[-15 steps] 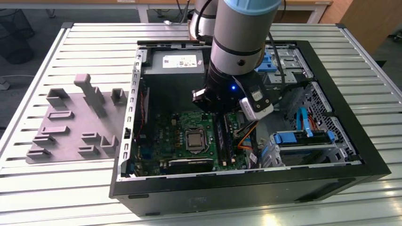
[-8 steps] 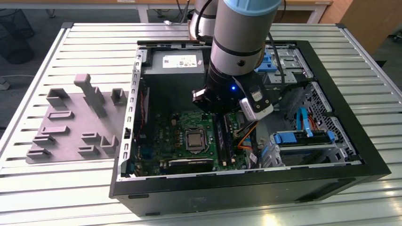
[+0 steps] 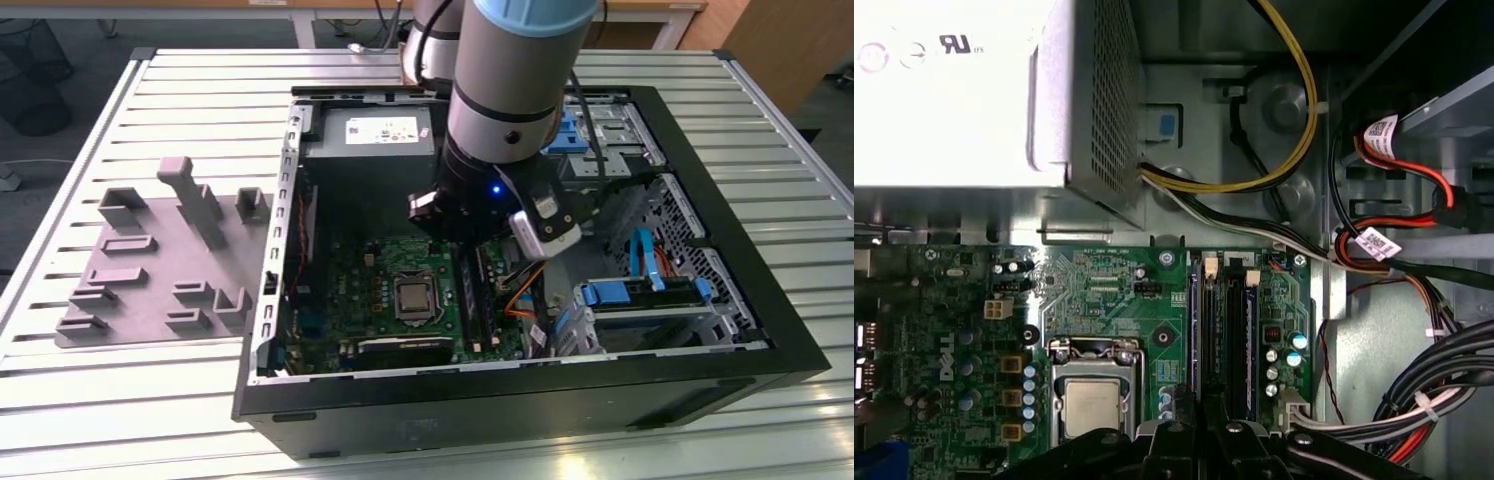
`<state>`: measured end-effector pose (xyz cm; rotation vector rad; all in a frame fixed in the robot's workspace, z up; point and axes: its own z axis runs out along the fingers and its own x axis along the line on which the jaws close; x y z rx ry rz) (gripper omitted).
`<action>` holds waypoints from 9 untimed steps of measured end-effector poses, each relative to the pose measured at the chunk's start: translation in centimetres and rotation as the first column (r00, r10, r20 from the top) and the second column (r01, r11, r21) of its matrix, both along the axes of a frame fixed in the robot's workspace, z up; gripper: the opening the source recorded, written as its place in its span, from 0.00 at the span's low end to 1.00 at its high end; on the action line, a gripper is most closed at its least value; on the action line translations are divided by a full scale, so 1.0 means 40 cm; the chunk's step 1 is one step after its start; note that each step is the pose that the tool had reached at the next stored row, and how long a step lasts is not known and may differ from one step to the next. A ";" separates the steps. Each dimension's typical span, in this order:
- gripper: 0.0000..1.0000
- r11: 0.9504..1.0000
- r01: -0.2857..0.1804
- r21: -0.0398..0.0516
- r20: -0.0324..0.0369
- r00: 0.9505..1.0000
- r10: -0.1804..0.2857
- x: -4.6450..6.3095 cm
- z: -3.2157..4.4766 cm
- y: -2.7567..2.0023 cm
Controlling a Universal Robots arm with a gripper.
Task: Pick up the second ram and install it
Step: 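Insert the second ram into the second slot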
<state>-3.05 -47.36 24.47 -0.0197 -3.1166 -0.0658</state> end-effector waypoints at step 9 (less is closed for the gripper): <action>0.14 1.000 0.011 0.000 -0.002 1.000 -0.011 0.009 -0.030 -0.002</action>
